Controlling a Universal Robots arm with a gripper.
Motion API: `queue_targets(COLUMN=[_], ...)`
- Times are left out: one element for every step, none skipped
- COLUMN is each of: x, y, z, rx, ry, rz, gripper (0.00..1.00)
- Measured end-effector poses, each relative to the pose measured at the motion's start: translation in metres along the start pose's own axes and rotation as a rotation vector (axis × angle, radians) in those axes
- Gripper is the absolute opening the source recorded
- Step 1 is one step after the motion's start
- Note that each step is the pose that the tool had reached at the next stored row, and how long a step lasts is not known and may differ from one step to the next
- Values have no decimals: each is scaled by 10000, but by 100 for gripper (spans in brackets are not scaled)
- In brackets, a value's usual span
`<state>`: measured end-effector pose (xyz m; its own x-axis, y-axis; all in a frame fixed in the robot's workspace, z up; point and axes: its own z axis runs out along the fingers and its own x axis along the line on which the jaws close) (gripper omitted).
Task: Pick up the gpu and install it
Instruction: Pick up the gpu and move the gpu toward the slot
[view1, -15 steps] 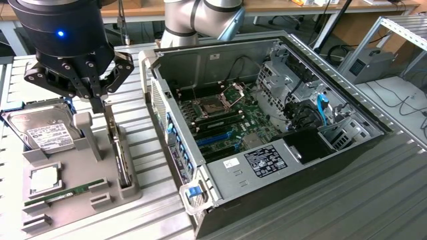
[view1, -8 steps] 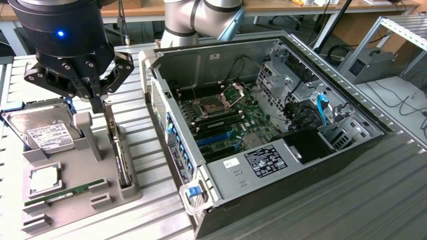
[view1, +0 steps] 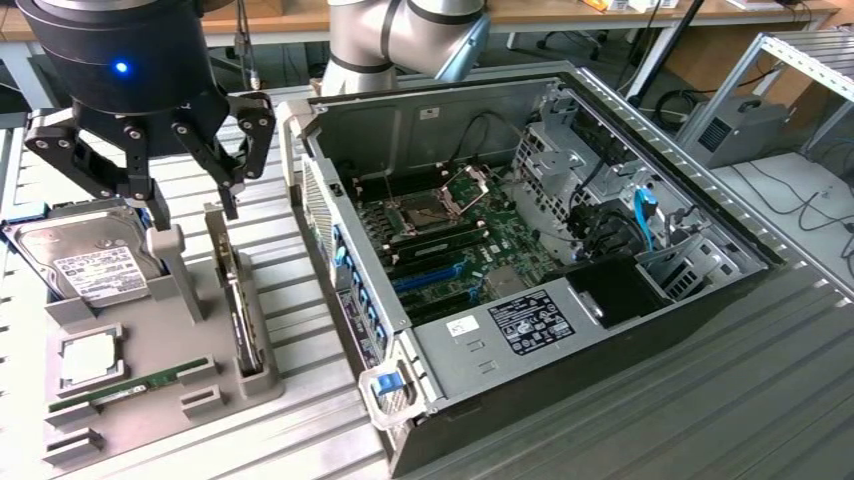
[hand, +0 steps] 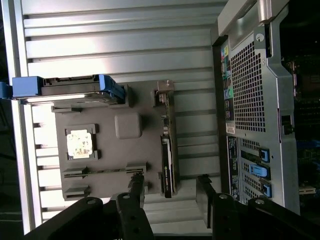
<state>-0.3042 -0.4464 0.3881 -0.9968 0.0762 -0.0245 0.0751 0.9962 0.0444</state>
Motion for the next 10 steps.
queue_targets(x=[0, 0, 0, 0, 0, 0, 0, 0, 0, 0], y=[0, 0, 0, 0, 0, 0, 0, 0, 0, 0], z=[0, 0, 0, 0, 0, 0, 0, 0, 0, 0], rx=[0, 0, 0, 0, 0, 0, 0, 0, 0, 0], ry=[0, 0, 0, 0, 0, 0, 0, 0, 0, 1], rz=[0, 0, 0, 0, 0, 0, 0, 0, 0, 0], gripper=[54, 54, 54, 54, 54, 54, 54, 54, 54, 54])
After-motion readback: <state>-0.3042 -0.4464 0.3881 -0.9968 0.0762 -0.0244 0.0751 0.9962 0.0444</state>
